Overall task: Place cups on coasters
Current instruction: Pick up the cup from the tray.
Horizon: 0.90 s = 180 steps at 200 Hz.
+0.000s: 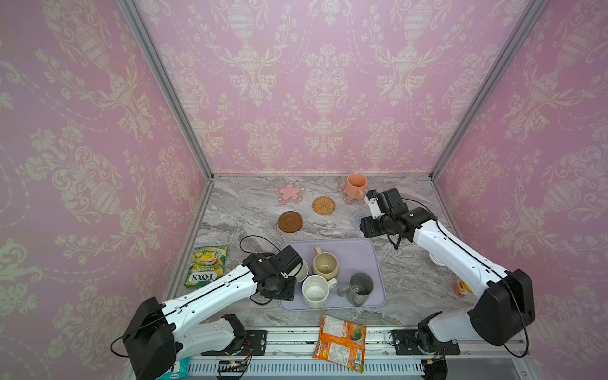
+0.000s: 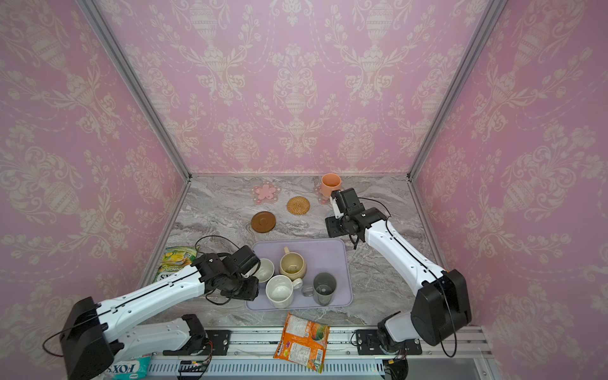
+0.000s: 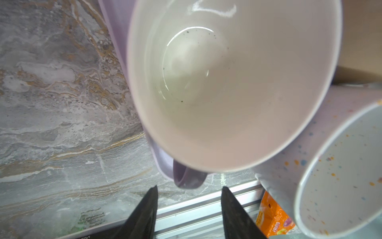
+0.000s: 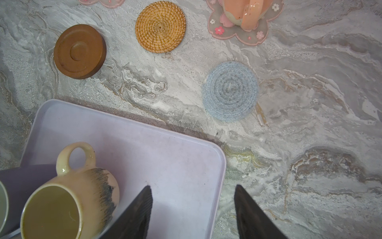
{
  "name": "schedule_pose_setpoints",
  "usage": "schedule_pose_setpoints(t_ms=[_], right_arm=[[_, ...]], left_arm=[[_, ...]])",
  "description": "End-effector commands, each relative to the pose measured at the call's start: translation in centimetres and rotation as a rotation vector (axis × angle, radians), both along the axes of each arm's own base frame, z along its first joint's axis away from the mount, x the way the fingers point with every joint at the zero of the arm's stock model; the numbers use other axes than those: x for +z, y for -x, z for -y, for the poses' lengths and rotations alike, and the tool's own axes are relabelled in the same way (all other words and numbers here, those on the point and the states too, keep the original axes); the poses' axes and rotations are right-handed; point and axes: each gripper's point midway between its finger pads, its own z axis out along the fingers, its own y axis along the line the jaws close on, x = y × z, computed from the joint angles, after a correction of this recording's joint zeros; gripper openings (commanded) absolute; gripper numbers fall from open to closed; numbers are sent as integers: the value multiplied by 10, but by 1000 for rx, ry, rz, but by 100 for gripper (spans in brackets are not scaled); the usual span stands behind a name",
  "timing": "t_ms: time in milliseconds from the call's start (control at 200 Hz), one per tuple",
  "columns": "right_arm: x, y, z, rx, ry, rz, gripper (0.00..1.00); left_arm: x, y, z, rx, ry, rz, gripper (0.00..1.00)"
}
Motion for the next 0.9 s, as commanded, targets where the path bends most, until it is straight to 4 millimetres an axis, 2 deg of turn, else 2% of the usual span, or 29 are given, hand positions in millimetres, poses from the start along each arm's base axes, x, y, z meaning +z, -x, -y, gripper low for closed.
schedule_pose_setpoints(t_ms=[0,305,445,620,796,896], right_arm=[[9,6,0,14,-9,26,65],[10,7,4,9,10,31,65],[5,6,1,12,0,13,65],[3,6,1,11,2,8,65],[1,5,1,11,9,2,65],[-2,5,1,13,12,-4,65]], left_arm=[[-3,-13,8,-23,-15,48,52],[2,-31,9,-27,-31,147,47],[-4,-33,10,-34,-38,149,45],[-14,-35,10,-29,-54,148,35],[-15,-39,8,-23,-67,168,26],[-15,-41,5,-19,-80,182,18]])
